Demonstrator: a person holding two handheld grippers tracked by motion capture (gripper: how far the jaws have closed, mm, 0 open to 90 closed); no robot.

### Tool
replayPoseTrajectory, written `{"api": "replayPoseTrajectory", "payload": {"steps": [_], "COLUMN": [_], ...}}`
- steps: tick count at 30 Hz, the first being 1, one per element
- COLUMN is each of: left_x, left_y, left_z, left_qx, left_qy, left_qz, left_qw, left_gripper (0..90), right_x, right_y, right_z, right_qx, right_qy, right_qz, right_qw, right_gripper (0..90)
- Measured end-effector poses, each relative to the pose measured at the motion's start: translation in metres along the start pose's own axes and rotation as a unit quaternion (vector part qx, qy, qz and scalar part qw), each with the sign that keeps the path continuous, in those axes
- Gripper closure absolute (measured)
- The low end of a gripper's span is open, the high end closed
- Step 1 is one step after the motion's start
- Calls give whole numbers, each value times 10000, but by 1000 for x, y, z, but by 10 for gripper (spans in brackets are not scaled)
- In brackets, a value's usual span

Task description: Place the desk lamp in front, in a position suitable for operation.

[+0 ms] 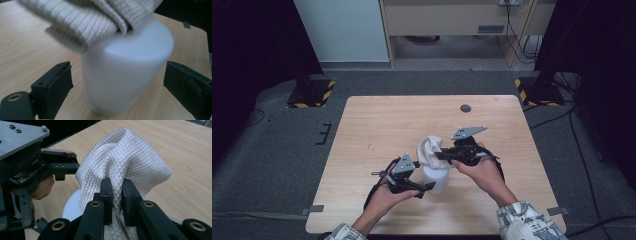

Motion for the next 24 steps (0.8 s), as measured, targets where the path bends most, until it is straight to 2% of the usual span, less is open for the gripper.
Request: {"api": "replayPoseTrajectory", "payload": {"steps": [1,2,4,5,6,7,8,10,16,21,23,24], "left_x": [0,-1,-2,-6,-6,-5,-5,-2,-3,-4,-4,-4], "left_y": [2,7,8,11,11,11,11,10,7,5,5,5], "left_z": [-1,-2,-3,-3,-3,-2,-1,0,0,0,0,0], "left_qx": [-21,-30,-41,-44,-44,-5,12,8,10,2,17,17], "left_qy": [-12,-46,8,89,89,156,167,122,211,261,270,270], "left_qz": [45,123,106,193,193,77,55,-51,-71,-90,-135,-135], "left_qw": [10000,9999,9999,9998,9998,9998,9998,9999,9998,9996,9995,9995], "left_gripper": [67,65,73,74,70,70,74,72,70,108,110,106], "right_x": [1,4,6,11,11,14,19,22,25,14,0,0], "right_y": [3,7,9,12,12,13,12,8,-9,-20,-23,-23], "right_z": [0,0,-1,-1,-1,-1,-1,1,9,20,22,22], "right_qx": [28,179,183,243,243,260,301,374,365,377,327,327], "right_qy": [3,-98,-85,-173,-173,-219,-266,-341,-343,-229,-76,-76], "right_qz": [-24,35,12,-39,-39,-62,-121,-114,36,125,189,189], "right_qw": [10000,9998,9998,9995,9995,9994,9991,9987,9987,9989,9993,9993], "right_gripper": [805,804,804,804,804,804,805,805,804,804,804,804]}}
Point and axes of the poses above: each handheld gripper's, and its own axes: y roughly forward along the jaws, z roughly out of its underside, x roughly to its left, the point moved 7 cm from there along y, roughly forward along the jaws, and after that the axes turned 3 degrees about x, right-handed, at the moved point
